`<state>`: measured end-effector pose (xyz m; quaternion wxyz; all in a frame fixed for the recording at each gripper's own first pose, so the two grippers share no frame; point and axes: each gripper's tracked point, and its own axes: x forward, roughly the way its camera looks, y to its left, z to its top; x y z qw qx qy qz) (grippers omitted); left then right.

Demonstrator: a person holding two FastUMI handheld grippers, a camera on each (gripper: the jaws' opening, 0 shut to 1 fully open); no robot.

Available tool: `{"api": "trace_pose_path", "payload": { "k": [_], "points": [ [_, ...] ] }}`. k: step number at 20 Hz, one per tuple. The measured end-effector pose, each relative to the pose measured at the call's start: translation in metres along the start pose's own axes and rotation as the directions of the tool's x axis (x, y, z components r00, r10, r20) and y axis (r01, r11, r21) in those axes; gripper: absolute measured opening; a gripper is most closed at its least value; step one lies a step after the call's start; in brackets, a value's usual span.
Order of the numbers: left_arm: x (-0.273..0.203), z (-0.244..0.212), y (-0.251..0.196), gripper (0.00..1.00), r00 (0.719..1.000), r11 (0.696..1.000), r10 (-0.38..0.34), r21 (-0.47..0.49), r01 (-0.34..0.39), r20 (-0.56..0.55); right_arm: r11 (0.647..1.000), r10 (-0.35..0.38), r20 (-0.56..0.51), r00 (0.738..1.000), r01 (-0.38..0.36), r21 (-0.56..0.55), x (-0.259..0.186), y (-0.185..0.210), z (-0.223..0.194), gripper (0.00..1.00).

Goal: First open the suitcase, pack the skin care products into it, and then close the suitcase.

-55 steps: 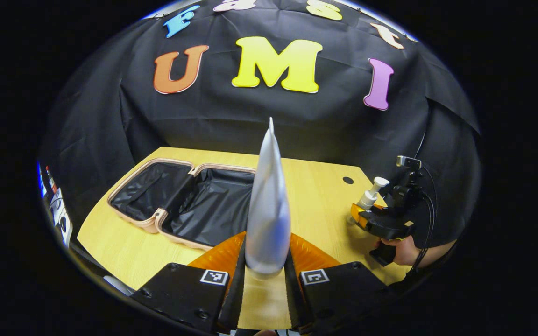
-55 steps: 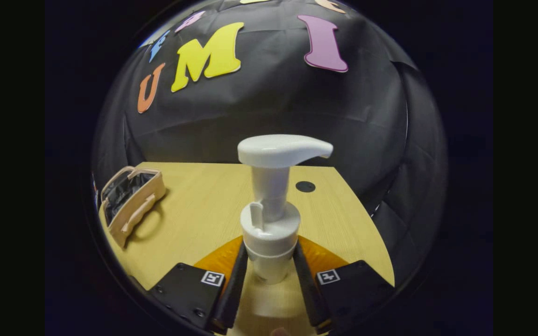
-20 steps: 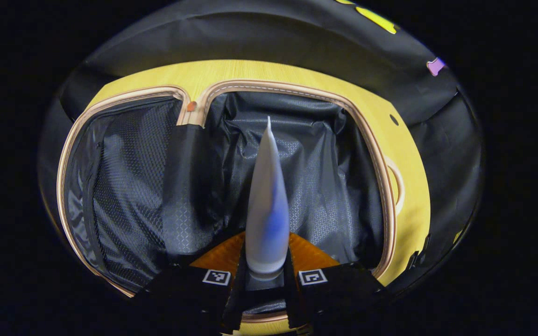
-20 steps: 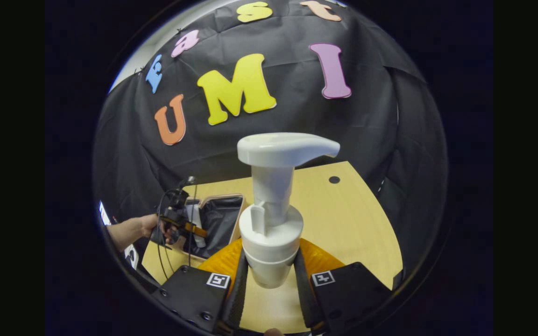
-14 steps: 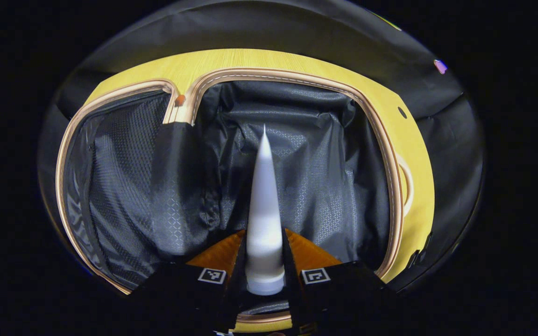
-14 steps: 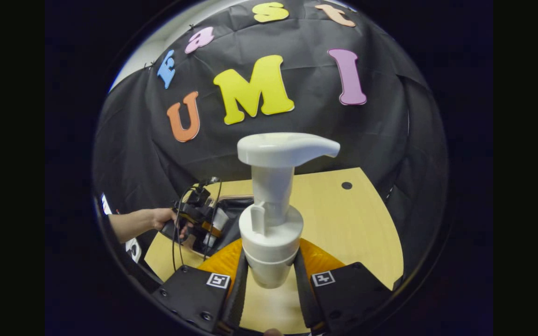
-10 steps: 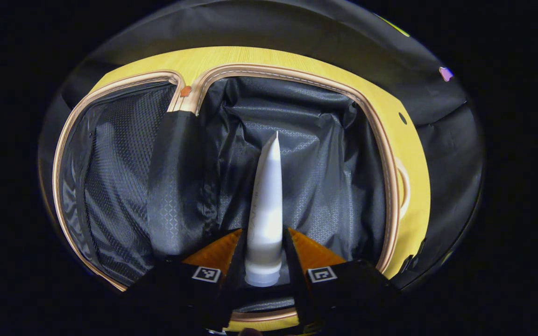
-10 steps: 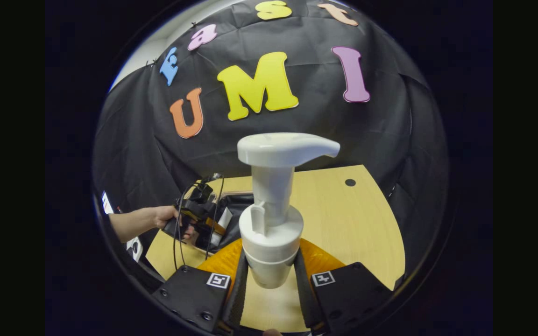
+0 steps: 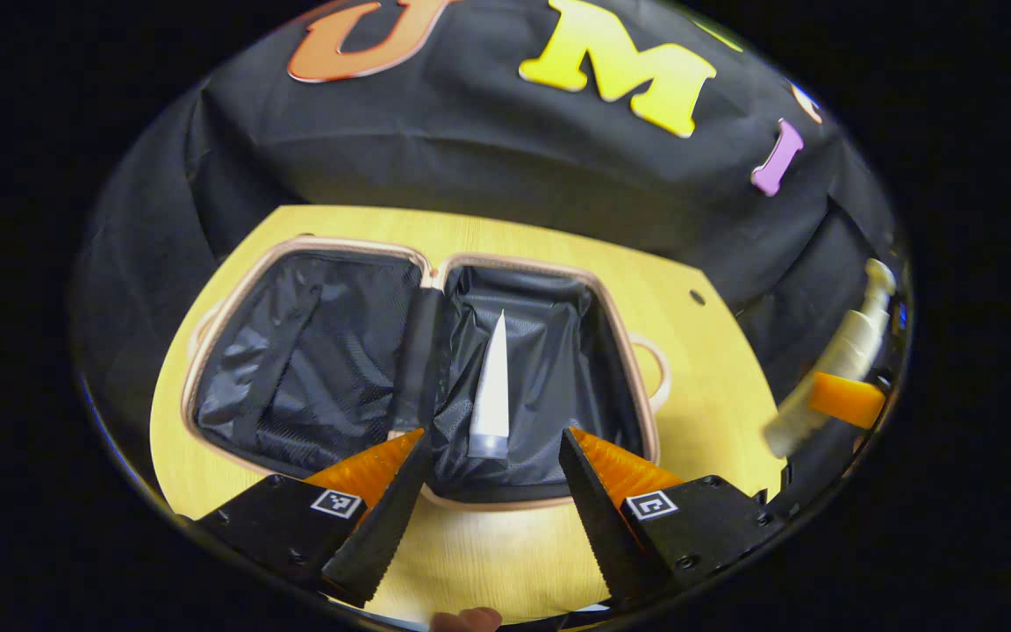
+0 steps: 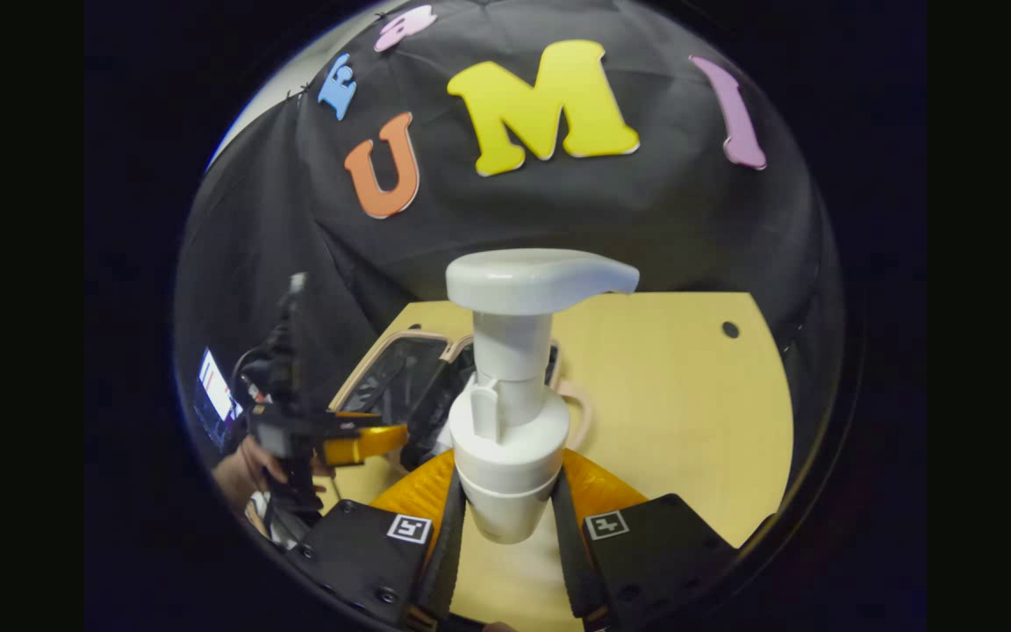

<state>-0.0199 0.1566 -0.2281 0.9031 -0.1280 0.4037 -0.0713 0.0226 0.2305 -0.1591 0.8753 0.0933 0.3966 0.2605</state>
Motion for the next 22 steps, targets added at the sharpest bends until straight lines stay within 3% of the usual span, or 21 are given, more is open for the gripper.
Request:
{"api": "trace_pose_path", "payload": {
  "k": [3, 5, 8, 11, 16, 20, 22],
  "points": [
    [-0.041, -0.024, -0.002, 0.93, 0.997, 0.998, -0.002, -0.068, 0.007, 0.071, 0.999, 0.039, -0.183, 0.982, -0.031, 0.042, 0.063, 0.019, -0.011, 0.44],
    [-0.064, -0.044, -0.002, 0.94, 0.996, 0.992, -0.008, -0.128, 0.019, 0.087, 0.995, 0.027, -0.286, 0.958, 0.000, 0.095, 0.107, 0.021, -0.025, 0.43],
    [-0.088, -0.068, 0.010, 0.93, 0.995, 0.979, -0.013, -0.202, 0.033, 0.101, 0.980, -0.039, -0.415, 0.909, 0.116, 0.162, 0.162, 0.009, -0.047, 0.47],
    [-0.104, -0.077, 0.035, 0.94, 0.994, 0.972, 0.030, -0.236, -0.005, 0.105, 0.950, -0.137, -0.496, 0.858, 0.256, 0.180, 0.200, -0.009, -0.062, 0.46],
    [-0.126, -0.075, 0.064, 0.95, 0.986, 0.954, 0.080, -0.299, -0.033, 0.148, 0.867, -0.211, -0.601, 0.771, 0.431, 0.248, 0.215, -0.027, -0.079, 0.46],
    [-0.131, -0.074, 0.061, 0.95, 0.985, 0.950, 0.065, -0.311, -0.011, 0.162, 0.855, -0.267, -0.602, 0.752, 0.473, 0.213, 0.220, -0.031, -0.081, 0.48],
    [-0.130, -0.071, 0.058, 0.95, 0.984, 0.959, 0.064, -0.284, -0.015, 0.163, 0.850, -0.261, -0.592, 0.762, 0.473, 0.234, 0.222, -0.029, -0.079, 0.51]
  ]
}}
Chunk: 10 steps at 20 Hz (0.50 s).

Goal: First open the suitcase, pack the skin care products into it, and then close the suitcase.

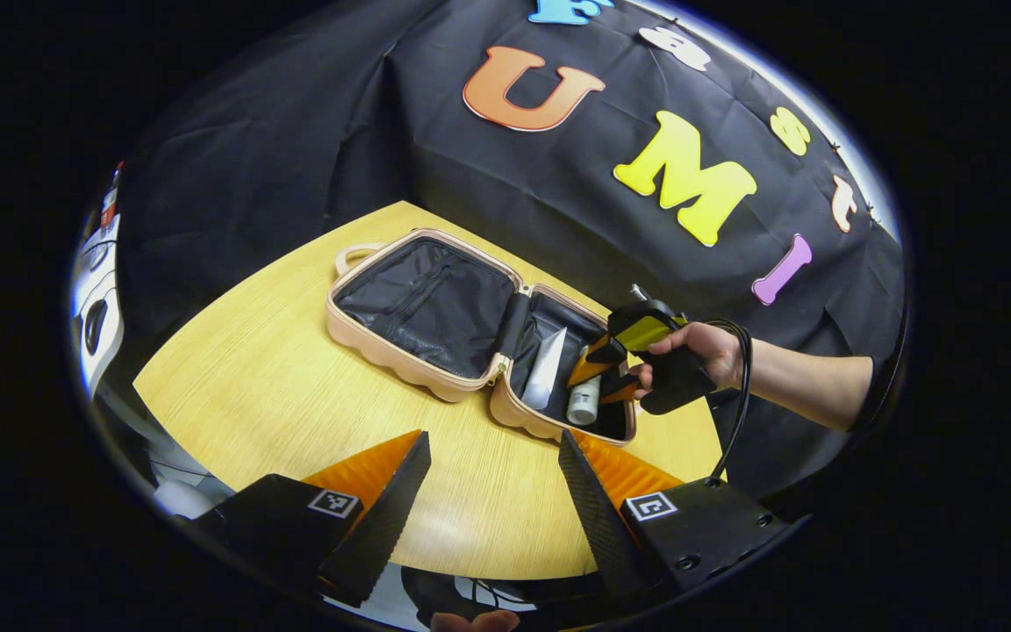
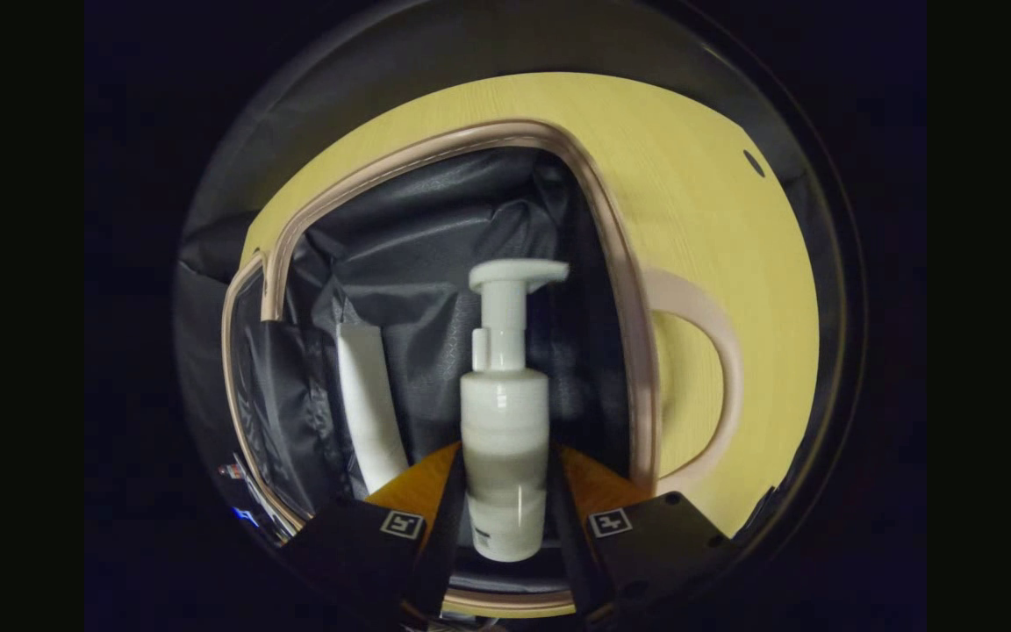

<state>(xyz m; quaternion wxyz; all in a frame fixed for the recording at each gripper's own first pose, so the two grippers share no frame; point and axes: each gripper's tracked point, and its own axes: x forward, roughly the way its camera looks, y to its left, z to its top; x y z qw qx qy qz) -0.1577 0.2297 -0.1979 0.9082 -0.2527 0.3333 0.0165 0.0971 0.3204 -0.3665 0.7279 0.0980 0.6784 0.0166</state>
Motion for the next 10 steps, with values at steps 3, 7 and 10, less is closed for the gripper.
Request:
{"api": "trace_pose_path", "payload": {
  "k": [3, 7, 10],
  "points": [
    [0.002, 0.008, -0.003, 0.95, 1.000, 0.999, 0.001, 0.037, -0.001, 0.006, 0.999, 0.036, 0.021, 0.999, -0.036, -0.010, -0.018, 0.003, -0.002, 0.56],
    [0.012, 0.022, -0.003, 0.94, 0.999, 0.997, -0.034, 0.074, 0.032, 0.032, 0.982, 0.187, 0.089, 0.978, -0.185, -0.033, -0.069, 0.003, -0.012, 0.72],
    [0.023, 0.037, 0.011, 0.95, 0.998, 0.996, -0.038, 0.083, 0.033, 0.054, 0.948, 0.314, 0.186, 0.931, -0.296, -0.116, -0.117, -0.008, -0.021, 0.72]
  ]
}}
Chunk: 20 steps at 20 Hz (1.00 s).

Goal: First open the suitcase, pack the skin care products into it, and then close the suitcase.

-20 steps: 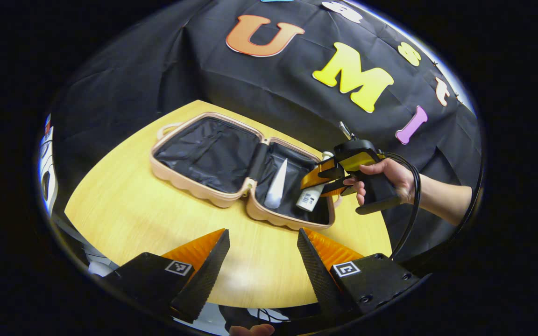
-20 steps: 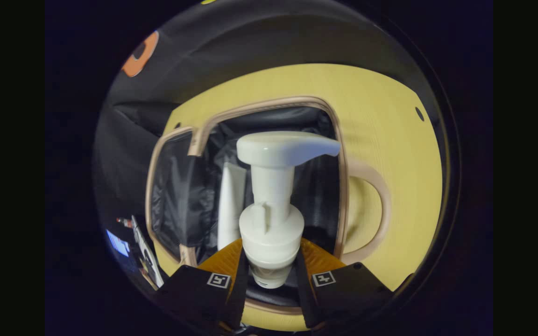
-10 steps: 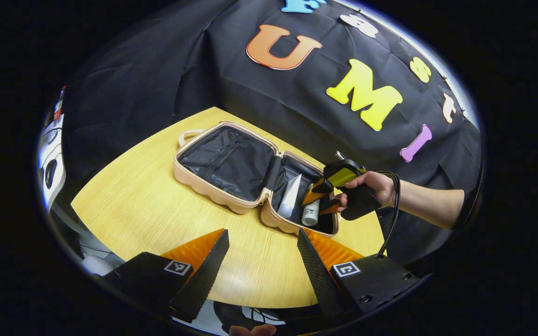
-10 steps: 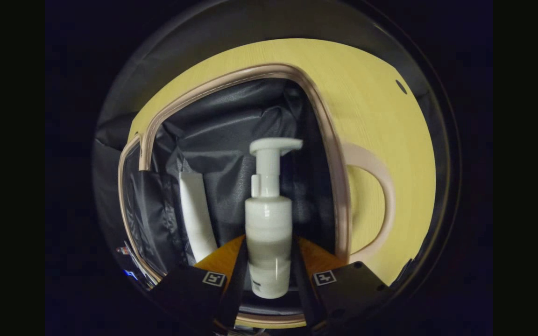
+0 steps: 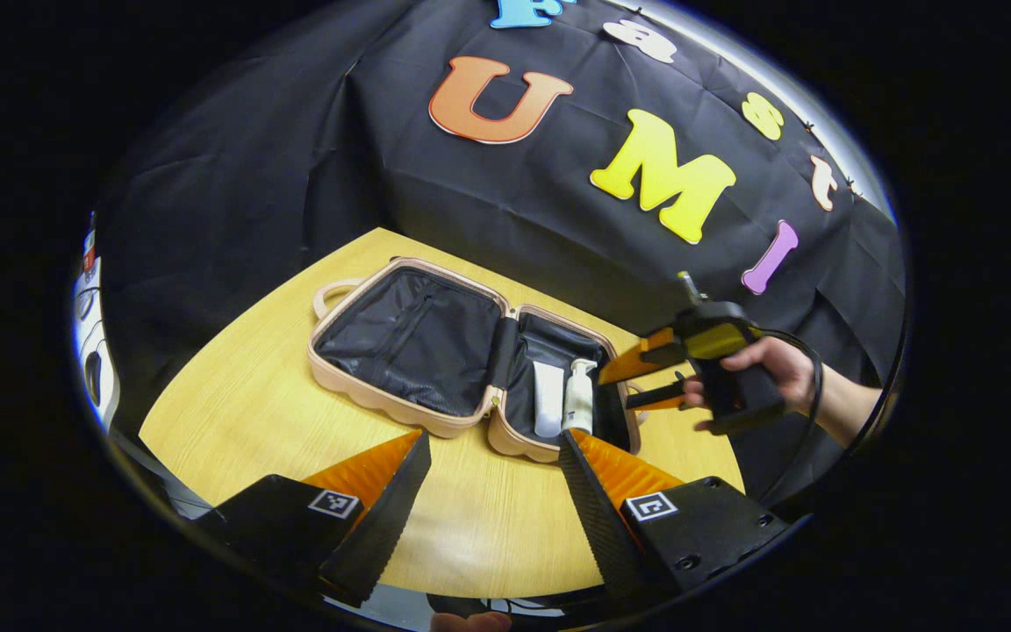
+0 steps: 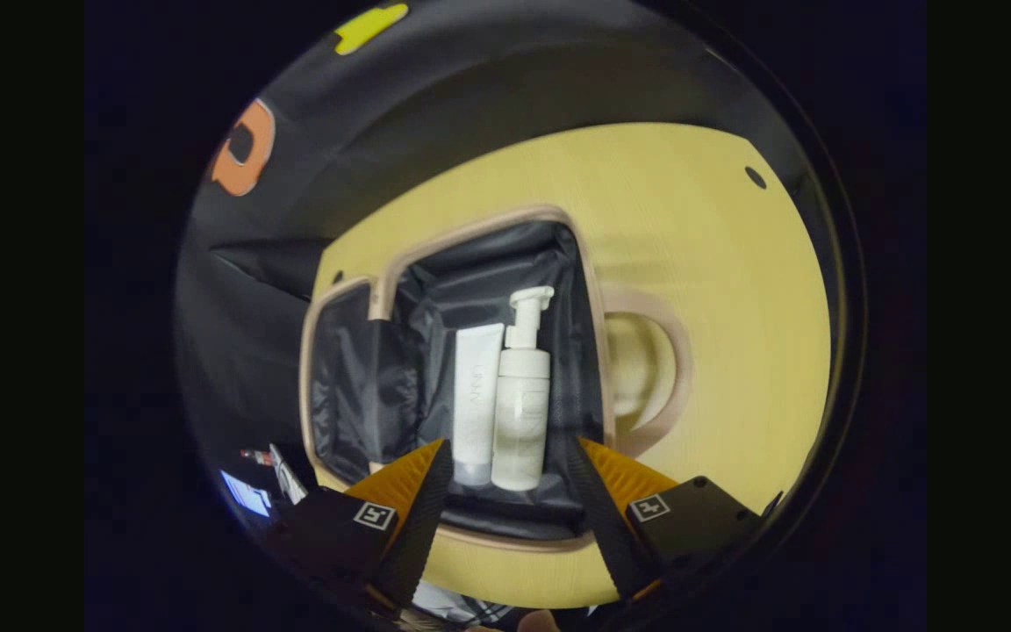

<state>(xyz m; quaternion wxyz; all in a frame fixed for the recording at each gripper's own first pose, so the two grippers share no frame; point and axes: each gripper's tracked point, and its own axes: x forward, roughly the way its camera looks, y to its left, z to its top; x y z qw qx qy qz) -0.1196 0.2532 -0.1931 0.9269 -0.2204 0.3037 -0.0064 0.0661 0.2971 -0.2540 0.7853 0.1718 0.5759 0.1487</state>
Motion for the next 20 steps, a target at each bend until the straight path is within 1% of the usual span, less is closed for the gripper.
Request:
{"api": "trace_pose_path", "payload": {
  "k": [1, 2, 3, 4, 6, 7, 8, 10, 12, 13, 14, 16, 18, 19, 20],
  "points": [
    [0.004, 0.007, 0.012, 0.94, 1.000, 1.000, 0.014, 0.002, -0.014, 0.012, 0.999, 0.037, 0.046, 0.998, -0.036, -0.032, -0.019, 0.000, 0.002, 0.78],
    [0.010, 0.014, 0.025, 0.94, 0.999, 1.000, 0.029, -0.002, -0.029, 0.024, 0.996, 0.074, 0.099, 0.992, -0.068, -0.065, -0.040, -0.001, 0.006, 0.78],
    [0.015, 0.022, 0.037, 0.95, 0.999, 0.999, 0.031, -0.020, -0.030, 0.038, 0.989, 0.117, 0.155, 0.981, -0.101, -0.106, -0.062, 0.002, 0.008, 0.78],
    [0.018, 0.030, 0.051, 0.95, 0.998, 0.999, 0.030, -0.046, -0.028, 0.049, 0.980, 0.149, 0.201, 0.968, -0.119, -0.158, -0.080, 0.003, 0.009, 0.78],
    [0.032, 0.046, 0.080, 0.95, 0.997, 0.995, 0.019, -0.103, -0.011, 0.075, 0.958, 0.191, 0.287, 0.939, -0.115, -0.262, -0.112, 0.002, 0.011, 0.78],
    [0.039, 0.054, 0.096, 0.94, 0.996, 0.991, 0.005, -0.132, 0.007, 0.087, 0.948, 0.199, 0.323, 0.925, -0.099, -0.301, -0.127, 0.002, 0.012, 0.78],
    [0.048, 0.061, 0.110, 0.94, 0.994, 0.986, -0.014, -0.165, 0.032, 0.108, 0.944, 0.195, 0.349, 0.917, -0.079, -0.321, -0.138, 0.000, 0.011, 0.78],
    [0.066, 0.082, 0.138, 0.93, 0.983, 0.970, -0.056, -0.224, 0.095, 0.176, 0.944, 0.184, 0.367, 0.912, -0.060, -0.325, -0.158, 0.001, 0.004, 0.78],
    [0.083, 0.097, 0.166, 0.92, 0.972, 0.936, -0.078, -0.319, 0.148, 0.223, 0.938, 0.187, 0.367, 0.911, -0.055, -0.342, -0.166, 0.001, -0.003, 0.77],
    [0.093, 0.105, 0.180, 0.93, 0.966, 0.918, -0.084, -0.358, 0.171, 0.246, 0.935, 0.180, 0.361, 0.915, -0.046, -0.351, -0.169, -0.002, -0.005, 0.78],
    [0.104, 0.112, 0.195, 0.92, 0.961, 0.901, -0.083, -0.393, 0.185, 0.263, 0.937, 0.173, 0.363, 0.916, -0.040, -0.348, -0.172, -0.006, -0.005, 0.78],
    [0.127, 0.111, 0.216, 0.92, 0.964, 0.858, -0.091, -0.472, 0.202, 0.249, 0.949, 0.166, 0.382, 0.909, -0.043, -0.311, -0.180, -0.010, 0.002, 0.78],
    [0.148, 0.112, 0.233, 0.91, 0.967, 0.794, -0.100, -0.567, 0.219, 0.234, 0.961, 0.147, 0.391, 0.909, -0.037, -0.275, -0.186, -0.015, 0.008, 0.78],
    [0.159, 0.110, 0.239, 0.90, 0.970, 0.774, -0.102, -0.595, 0.217, 0.222, 0.962, 0.136, 0.395, 0.908, -0.027, -0.270, -0.188, -0.018, 0.010, 0.78],
    [0.170, 0.106, 0.245, 0.89, 0.974, 0.769, -0.096, -0.607, 0.202, 0.203, 0.963, 0.126, 0.396, 0.910, -0.015, -0.270, -0.190, -0.020, 0.011, 0.78]
  ]
}}
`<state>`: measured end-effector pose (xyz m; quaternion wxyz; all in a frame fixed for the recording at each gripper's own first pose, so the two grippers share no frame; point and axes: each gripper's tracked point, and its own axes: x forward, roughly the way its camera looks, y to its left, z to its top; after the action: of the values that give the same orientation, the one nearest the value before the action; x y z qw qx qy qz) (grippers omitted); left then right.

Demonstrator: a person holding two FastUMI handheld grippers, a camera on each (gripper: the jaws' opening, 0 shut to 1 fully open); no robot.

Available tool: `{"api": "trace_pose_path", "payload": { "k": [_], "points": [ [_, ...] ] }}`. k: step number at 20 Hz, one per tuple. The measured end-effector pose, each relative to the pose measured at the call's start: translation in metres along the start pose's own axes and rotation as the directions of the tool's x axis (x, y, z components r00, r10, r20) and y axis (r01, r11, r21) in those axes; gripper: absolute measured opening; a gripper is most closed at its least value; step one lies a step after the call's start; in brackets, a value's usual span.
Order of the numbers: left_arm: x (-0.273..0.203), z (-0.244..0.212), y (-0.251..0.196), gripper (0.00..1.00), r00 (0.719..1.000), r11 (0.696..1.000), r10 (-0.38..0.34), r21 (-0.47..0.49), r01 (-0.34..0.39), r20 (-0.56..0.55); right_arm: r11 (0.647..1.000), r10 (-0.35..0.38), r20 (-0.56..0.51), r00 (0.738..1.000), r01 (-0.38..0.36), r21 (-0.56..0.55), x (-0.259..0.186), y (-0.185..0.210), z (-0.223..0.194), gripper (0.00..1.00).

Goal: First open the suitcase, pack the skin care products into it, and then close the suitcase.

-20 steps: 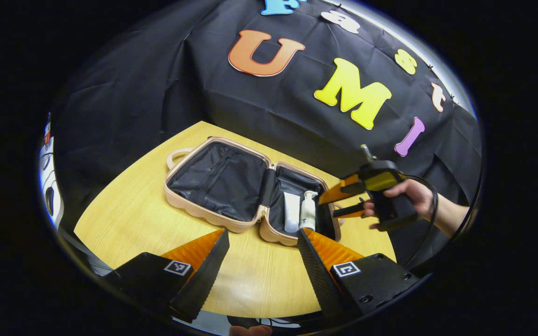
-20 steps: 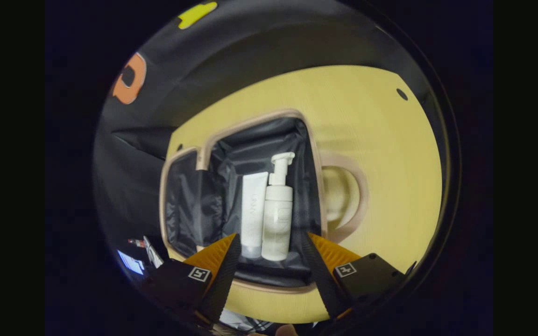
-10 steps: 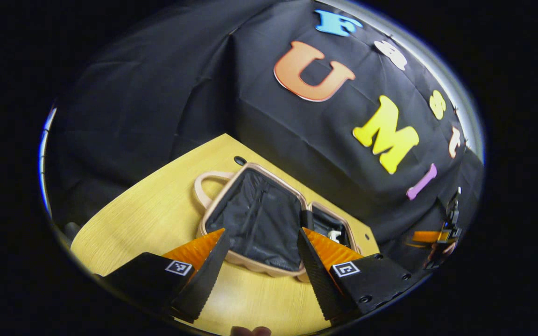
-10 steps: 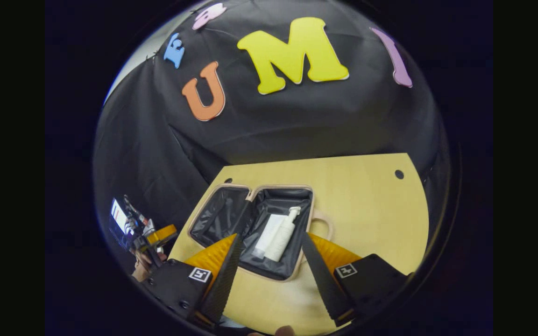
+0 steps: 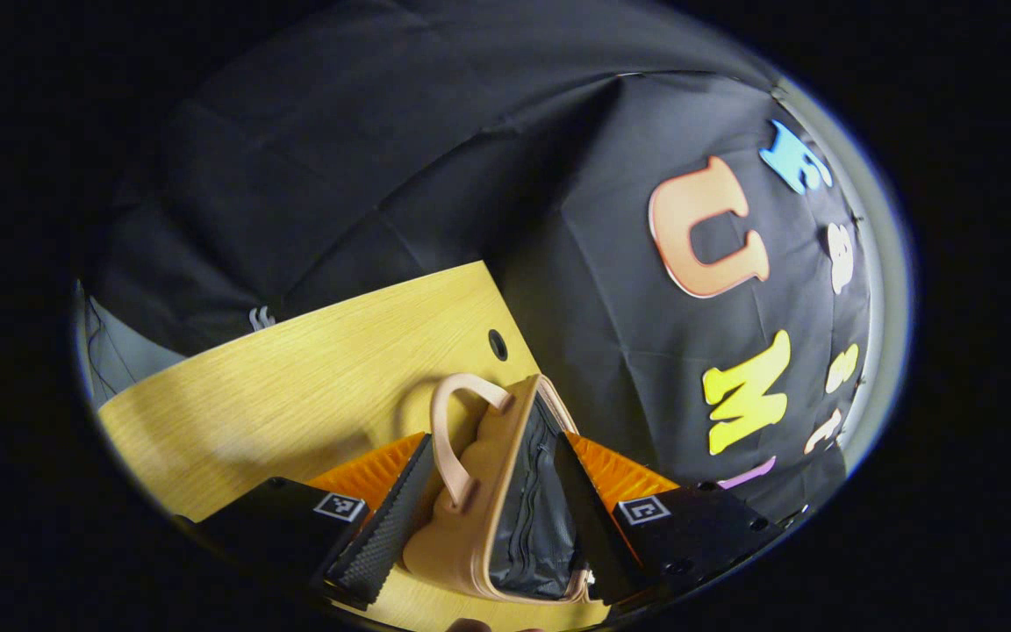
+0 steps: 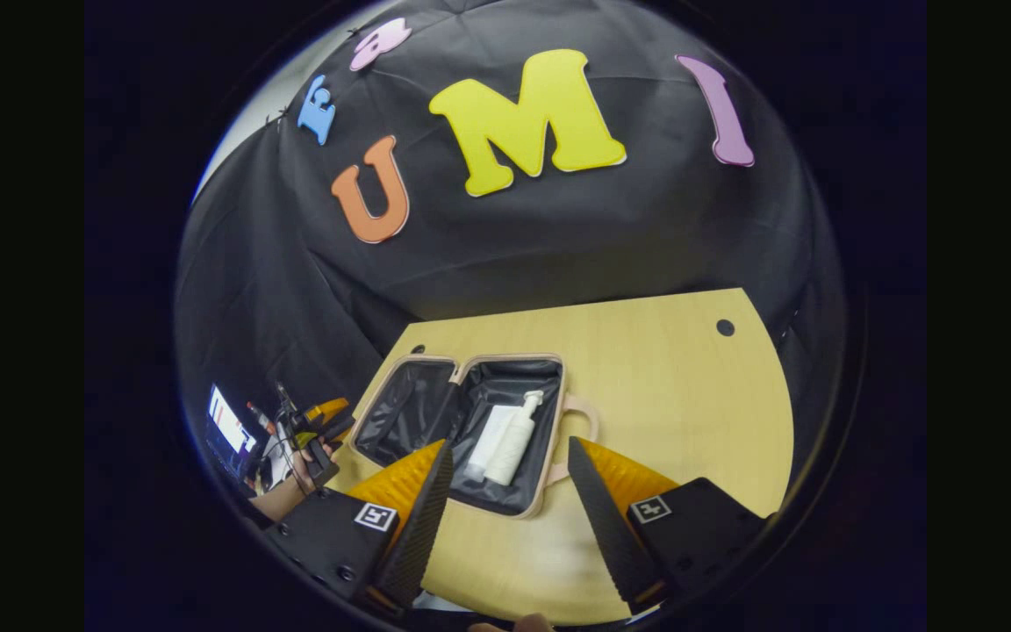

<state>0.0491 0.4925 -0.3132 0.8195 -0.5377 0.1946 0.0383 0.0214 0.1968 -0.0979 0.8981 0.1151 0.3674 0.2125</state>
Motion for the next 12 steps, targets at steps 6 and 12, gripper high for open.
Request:
{"api": "trace_pose_path", "payload": {
  "k": [6, 12],
  "points": [
    [0.046, -0.015, 0.016, 0.66, 0.995, 0.992, 0.075, -0.094, -0.081, -0.063, 0.998, 0.026, 0.005, 1.000, -0.026, -0.056, -0.002, 0.019, 0.006, 0.78],
    [0.050, -0.010, 0.014, 0.15, 0.979, 0.976, 0.194, -0.083, -0.199, -0.065, 0.997, -0.005, 0.092, 0.996, 0.012, -0.077, -0.017, 0.022, 0.015, 0.78]
  ]
}}
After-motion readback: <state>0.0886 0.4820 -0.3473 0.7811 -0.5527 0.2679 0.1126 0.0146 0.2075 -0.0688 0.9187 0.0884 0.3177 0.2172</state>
